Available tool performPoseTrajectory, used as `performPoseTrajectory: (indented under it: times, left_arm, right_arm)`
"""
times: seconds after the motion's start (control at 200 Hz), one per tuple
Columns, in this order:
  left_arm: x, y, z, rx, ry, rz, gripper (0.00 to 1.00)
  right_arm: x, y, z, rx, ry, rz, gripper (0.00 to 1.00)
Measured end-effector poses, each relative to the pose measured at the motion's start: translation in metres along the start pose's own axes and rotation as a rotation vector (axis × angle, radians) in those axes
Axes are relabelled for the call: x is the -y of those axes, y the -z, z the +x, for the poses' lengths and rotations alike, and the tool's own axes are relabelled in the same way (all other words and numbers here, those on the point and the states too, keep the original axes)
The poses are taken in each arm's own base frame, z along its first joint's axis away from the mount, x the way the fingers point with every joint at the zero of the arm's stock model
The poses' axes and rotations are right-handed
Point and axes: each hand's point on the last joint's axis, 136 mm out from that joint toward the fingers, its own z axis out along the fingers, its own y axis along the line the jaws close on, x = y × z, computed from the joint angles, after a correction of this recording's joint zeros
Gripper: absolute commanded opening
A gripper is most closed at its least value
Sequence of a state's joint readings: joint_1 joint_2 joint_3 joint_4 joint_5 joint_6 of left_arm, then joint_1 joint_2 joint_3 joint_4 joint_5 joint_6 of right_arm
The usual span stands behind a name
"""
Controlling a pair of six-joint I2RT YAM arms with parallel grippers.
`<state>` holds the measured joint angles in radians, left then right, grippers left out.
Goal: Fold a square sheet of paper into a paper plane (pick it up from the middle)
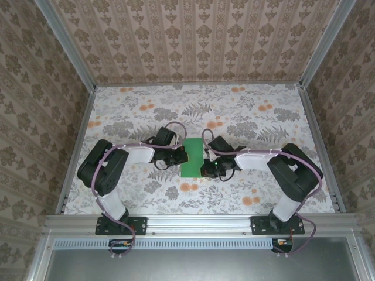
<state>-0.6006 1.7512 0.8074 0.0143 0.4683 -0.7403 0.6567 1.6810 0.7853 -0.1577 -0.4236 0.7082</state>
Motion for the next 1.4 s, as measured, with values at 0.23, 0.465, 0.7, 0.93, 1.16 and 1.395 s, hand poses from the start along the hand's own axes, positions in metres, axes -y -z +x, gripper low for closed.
performPoseTrajectory:
  times: [0.23, 0.465, 0.7, 0.93, 1.16, 1.395]
  left_arm:
    - [0.003, 0.001, -0.001, -0.005, 0.002, 0.004, 0.12]
    - [0.012, 0.018, -0.019, 0.053, 0.029, 0.023, 0.42]
    - [0.014, 0.055, -0.047, 0.178, 0.059, 0.07, 0.73]
    - [-0.008, 0.072, -0.038, 0.222, 0.076, 0.047, 1.0]
    - [-0.014, 0.085, -0.041, 0.262, 0.078, 0.044, 1.0]
    - [-0.014, 0.085, -0.04, 0.264, 0.076, 0.045, 1.0]
  right_arm:
    - [0.008, 0.022, 0.008, 0.005, -0.02, 0.056, 0.22]
    - [0.006, 0.048, -0.033, 0.16, -0.031, 0.02, 0.51]
    - [-0.01, 0.043, -0.069, 0.218, 0.026, -0.044, 0.56]
    - [-0.023, 0.024, -0.086, 0.201, 0.057, -0.104, 0.54]
    - [-0.024, 0.011, -0.094, 0.183, 0.075, -0.113, 0.5]
    - [-0.019, 0.005, -0.093, 0.168, 0.072, -0.102, 0.53]
